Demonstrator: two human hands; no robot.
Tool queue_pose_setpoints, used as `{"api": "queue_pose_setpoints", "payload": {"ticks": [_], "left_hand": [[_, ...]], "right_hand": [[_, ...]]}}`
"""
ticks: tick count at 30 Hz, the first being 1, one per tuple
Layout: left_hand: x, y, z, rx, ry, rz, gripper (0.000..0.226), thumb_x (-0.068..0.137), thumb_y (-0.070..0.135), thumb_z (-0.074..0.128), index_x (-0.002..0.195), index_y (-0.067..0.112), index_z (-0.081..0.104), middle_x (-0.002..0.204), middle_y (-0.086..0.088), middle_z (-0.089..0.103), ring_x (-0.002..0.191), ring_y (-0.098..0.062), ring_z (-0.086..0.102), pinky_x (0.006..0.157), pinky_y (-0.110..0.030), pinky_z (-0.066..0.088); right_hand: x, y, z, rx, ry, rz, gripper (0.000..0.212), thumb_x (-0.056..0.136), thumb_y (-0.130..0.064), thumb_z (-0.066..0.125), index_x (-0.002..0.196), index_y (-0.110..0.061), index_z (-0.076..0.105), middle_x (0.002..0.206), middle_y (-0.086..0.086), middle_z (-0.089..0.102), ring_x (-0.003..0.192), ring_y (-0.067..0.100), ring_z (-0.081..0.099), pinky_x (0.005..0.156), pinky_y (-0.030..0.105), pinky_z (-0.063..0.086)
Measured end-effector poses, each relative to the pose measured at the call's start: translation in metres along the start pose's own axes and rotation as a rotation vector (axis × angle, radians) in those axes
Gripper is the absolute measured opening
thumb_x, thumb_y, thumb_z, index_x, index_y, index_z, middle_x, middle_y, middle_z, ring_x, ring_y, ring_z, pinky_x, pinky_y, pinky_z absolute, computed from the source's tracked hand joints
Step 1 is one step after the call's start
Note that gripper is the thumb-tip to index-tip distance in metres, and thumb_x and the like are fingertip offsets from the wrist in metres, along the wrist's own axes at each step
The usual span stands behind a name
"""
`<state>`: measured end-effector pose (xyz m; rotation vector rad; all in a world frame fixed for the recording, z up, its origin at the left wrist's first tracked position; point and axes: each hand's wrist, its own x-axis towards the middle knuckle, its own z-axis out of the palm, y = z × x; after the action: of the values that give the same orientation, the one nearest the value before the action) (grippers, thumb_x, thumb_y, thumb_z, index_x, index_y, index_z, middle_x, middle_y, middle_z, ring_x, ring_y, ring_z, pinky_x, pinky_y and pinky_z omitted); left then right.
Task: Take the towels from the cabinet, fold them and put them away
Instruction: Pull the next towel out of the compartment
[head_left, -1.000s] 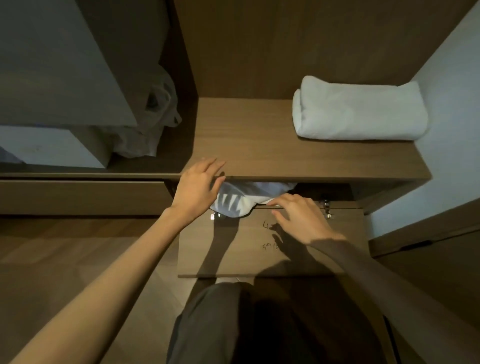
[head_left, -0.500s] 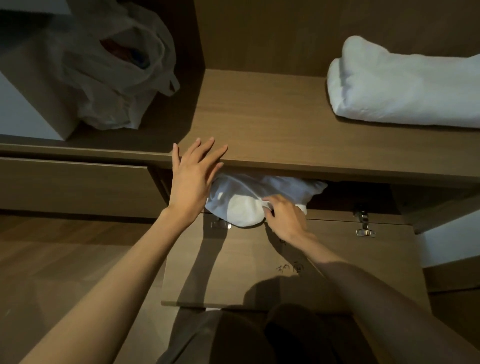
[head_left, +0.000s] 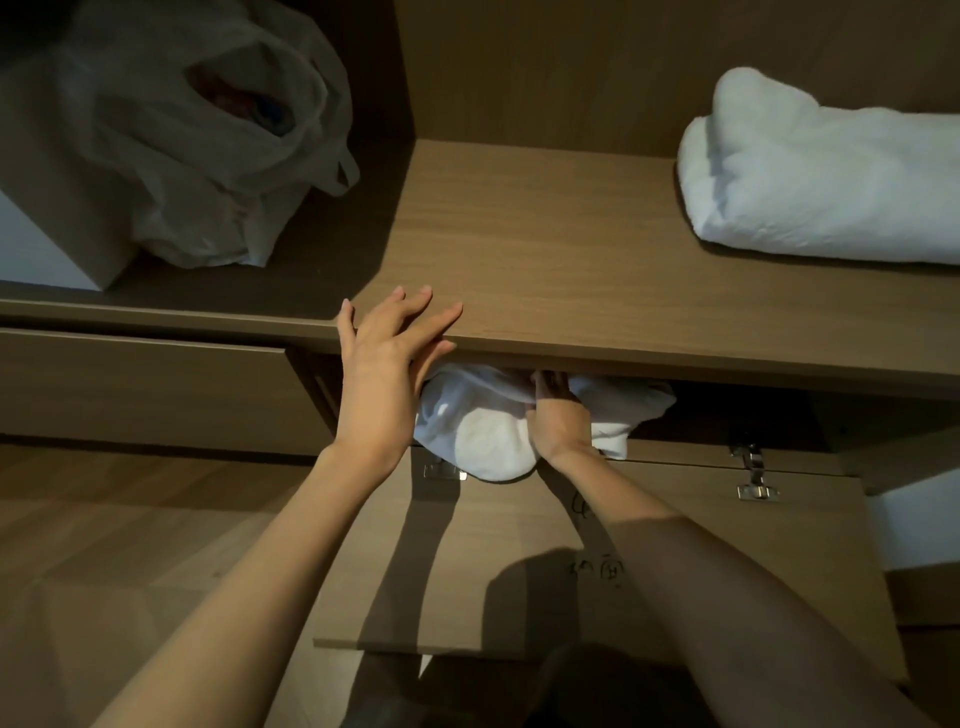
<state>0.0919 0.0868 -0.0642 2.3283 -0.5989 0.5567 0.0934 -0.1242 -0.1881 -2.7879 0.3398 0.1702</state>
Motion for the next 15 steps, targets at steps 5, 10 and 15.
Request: {"api": "queue_pose_setpoints", "payload": {"ticks": [5, 10, 15], "left_hand": [[-0.002, -0.001, 0.005, -0.009, 0.016, 0.009, 0.038, 0.093, 0.013, 0.059, 0.129, 0.023, 0.060, 0.139, -0.007, 0.051, 0.138, -0.021, 0.035, 0.120, -0.049, -0.001], [-0.002, 0.000, 0.006, 0.016, 0.020, 0.004, 0.038, 0.094, 0.014, 0.059, 0.130, 0.024, 0.059, 0.140, -0.007, 0.051, 0.138, -0.022, 0.036, 0.119, -0.048, -0.005], [-0.007, 0.009, 0.003, 0.122, -0.034, 0.008, 0.040, 0.098, 0.025, 0.050, 0.138, 0.025, 0.050, 0.147, -0.008, 0.044, 0.142, -0.028, 0.030, 0.117, -0.054, -0.003]], "right_hand": [[-0.021, 0.002, -0.020, -0.016, 0.057, -0.055, 0.036, 0.099, -0.028, 0.050, 0.131, -0.013, 0.050, 0.109, 0.013, 0.066, 0.101, 0.032, 0.064, 0.077, 0.040, 0.052], [-0.056, 0.010, -0.046, 0.066, 0.083, -0.256, 0.011, 0.086, -0.029, 0.066, 0.091, -0.021, 0.061, 0.092, -0.002, 0.064, 0.087, 0.018, 0.059, 0.072, 0.031, 0.046], [-0.082, 0.037, -0.026, 0.229, -0.203, -0.075, 0.040, 0.082, -0.030, 0.070, 0.117, -0.024, 0.051, 0.087, -0.006, 0.066, 0.083, 0.017, 0.062, 0.075, 0.030, 0.048]]}}
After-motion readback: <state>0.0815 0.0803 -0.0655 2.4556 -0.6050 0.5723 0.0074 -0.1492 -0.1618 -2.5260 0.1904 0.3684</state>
